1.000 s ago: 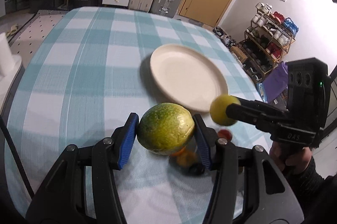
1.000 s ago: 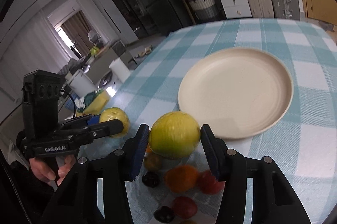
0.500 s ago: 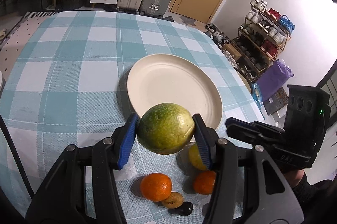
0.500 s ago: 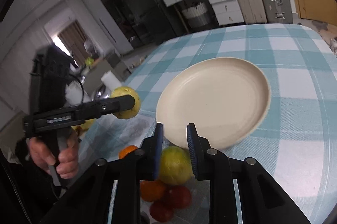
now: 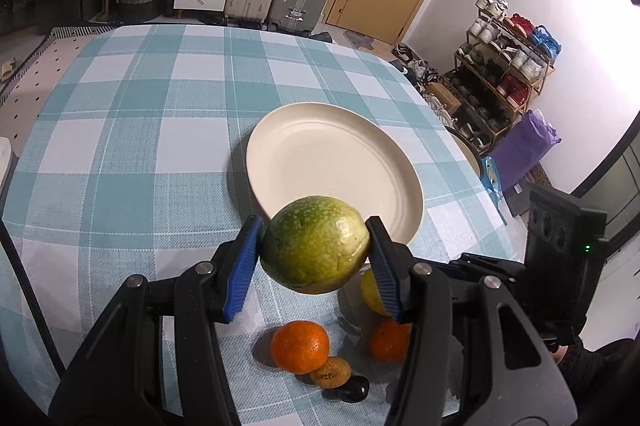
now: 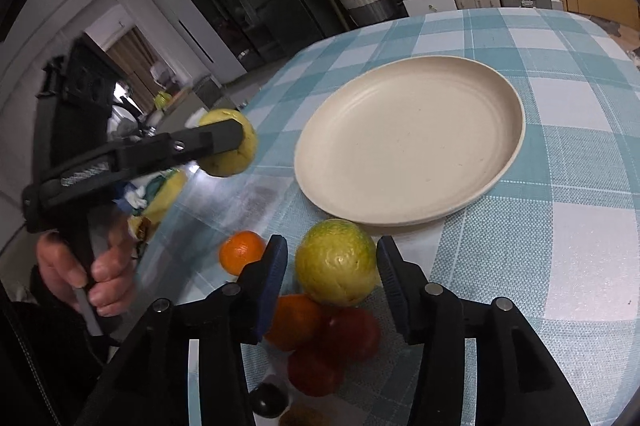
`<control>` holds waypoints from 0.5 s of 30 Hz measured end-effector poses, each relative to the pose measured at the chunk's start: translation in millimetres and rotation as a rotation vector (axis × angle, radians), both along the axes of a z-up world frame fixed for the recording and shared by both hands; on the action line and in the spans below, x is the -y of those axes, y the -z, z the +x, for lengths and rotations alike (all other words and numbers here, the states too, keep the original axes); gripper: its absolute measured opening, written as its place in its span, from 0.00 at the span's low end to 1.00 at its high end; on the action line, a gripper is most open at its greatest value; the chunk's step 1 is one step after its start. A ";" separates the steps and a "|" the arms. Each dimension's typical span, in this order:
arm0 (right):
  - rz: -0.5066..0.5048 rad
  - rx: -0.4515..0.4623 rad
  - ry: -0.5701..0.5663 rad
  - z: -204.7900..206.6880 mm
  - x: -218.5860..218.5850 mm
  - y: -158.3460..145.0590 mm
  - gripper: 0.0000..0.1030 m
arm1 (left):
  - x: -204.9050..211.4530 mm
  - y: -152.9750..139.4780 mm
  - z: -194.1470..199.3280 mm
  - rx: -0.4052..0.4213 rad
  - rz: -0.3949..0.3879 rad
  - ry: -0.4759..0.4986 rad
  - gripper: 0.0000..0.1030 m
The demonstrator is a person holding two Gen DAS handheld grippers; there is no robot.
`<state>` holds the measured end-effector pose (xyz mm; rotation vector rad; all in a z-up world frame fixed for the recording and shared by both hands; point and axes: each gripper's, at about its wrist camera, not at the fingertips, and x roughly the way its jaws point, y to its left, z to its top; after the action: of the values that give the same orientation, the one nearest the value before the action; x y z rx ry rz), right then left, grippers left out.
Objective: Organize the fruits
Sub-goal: 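Carry both held citrus fruits over the cream plate and lower them onto it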
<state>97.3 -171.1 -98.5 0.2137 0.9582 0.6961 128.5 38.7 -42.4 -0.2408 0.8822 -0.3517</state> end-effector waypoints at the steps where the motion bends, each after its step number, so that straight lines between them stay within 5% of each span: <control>1: -0.009 -0.004 -0.002 1.7 -1.7 1.5 0.47 | -0.9 0.1 0.1 0.000 -0.002 -0.001 0.48; 15: -0.034 -0.014 -0.014 6.0 -7.7 7.2 0.46 | 0.8 -0.9 1.7 0.000 -0.003 0.007 0.48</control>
<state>103.3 -163.3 -105.7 0.1821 0.9846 0.6918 130.1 37.9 -41.5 -0.2409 0.8828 -0.3592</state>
